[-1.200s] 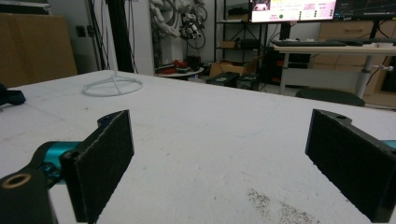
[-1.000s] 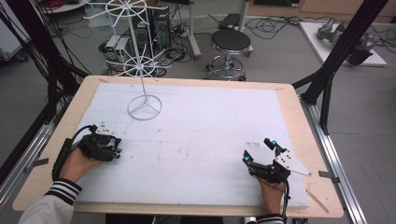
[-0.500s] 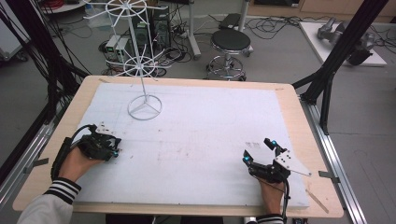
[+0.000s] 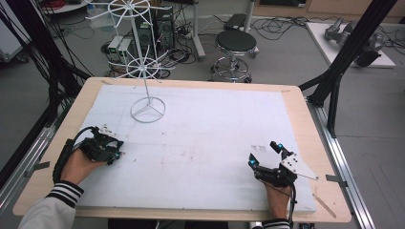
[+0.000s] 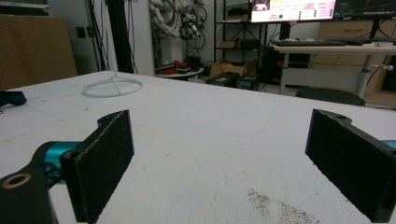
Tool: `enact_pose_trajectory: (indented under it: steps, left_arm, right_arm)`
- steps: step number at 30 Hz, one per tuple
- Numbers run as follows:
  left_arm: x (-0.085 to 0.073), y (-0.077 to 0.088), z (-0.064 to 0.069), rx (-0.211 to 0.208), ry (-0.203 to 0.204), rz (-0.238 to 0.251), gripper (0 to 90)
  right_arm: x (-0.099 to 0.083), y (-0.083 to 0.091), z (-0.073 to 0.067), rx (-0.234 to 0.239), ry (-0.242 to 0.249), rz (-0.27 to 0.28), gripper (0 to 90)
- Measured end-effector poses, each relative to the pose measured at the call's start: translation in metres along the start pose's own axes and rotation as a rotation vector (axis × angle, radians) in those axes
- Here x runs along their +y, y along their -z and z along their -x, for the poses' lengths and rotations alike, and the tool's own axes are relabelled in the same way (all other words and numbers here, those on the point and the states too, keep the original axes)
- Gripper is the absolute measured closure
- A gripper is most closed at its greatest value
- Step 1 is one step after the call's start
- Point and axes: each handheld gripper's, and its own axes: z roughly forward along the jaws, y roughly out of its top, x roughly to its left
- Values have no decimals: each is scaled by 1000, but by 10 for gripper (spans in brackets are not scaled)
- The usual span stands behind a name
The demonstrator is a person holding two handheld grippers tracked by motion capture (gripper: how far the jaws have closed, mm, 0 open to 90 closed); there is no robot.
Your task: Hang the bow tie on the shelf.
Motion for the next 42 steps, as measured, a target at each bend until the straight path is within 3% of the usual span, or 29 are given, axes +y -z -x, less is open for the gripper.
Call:
enact_pose_trajectory:
  steps: [6, 14, 29, 33, 36, 42]
  left_arm:
    - [1, 1, 2, 17, -18, -7, 796]
    - [-2, 2, 3, 37, -18, 17, 822]
    - [-11, 13, -4, -13, 43, 206, 822]
    - [-12, 20, -6, -32, 43, 287, 822]
    - [-13, 23, -7, -26, 42, 311, 823]
    - [-11, 34, -10, -16, 53, 410, 823]
  right_arm:
    - [0, 0, 0, 1, -1, 0, 69]
    - [0, 0, 0, 1, -4, -2, 69]
    - [0, 0, -1, 3, 0, -3, 69]
    - [0, 0, -1, 2, -4, -4, 69]
    - [0, 0, -1, 2, -4, -4, 69]
    - [0, 0, -1, 1, -7, -4, 69]
